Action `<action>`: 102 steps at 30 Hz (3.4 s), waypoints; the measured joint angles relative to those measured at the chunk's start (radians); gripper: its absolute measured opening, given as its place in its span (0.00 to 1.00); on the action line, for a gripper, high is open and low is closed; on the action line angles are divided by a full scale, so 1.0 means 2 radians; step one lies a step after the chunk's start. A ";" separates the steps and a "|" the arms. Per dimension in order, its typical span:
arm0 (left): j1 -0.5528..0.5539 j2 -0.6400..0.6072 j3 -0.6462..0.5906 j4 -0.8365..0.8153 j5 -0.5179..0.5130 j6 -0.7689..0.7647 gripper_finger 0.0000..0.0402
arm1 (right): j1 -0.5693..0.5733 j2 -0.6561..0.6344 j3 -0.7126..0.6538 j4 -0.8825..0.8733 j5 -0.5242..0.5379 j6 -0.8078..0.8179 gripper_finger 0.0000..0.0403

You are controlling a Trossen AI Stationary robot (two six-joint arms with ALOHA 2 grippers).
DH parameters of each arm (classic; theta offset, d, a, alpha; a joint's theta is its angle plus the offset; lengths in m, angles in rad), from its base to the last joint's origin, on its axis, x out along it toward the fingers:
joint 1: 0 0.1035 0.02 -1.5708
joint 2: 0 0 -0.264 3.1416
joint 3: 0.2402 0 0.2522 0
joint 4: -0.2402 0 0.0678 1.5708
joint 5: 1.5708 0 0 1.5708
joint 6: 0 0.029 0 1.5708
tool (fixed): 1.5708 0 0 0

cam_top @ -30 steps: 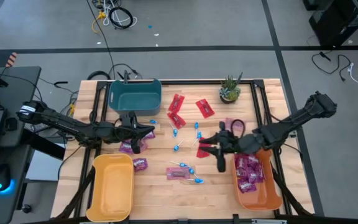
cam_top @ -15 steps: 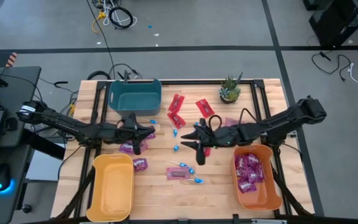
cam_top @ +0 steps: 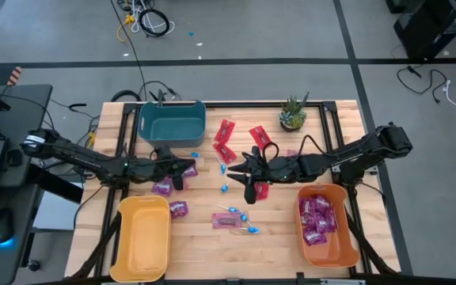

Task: Sort candy
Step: Put the purple candy into the orange bin

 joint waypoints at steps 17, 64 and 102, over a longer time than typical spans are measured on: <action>0.013 0.000 0.000 -0.137 0.013 -0.119 0.01 | -0.006 0.036 -0.001 0.021 0.006 0.000 0.22; 0.043 0.000 0.000 -0.343 0.013 -0.127 0.00 | -0.110 0.319 0.175 0.096 -0.080 0.036 0.02; 0.043 0.000 0.000 -0.338 0.011 -0.132 0.00 | -0.115 0.465 0.305 0.016 -0.097 0.034 0.00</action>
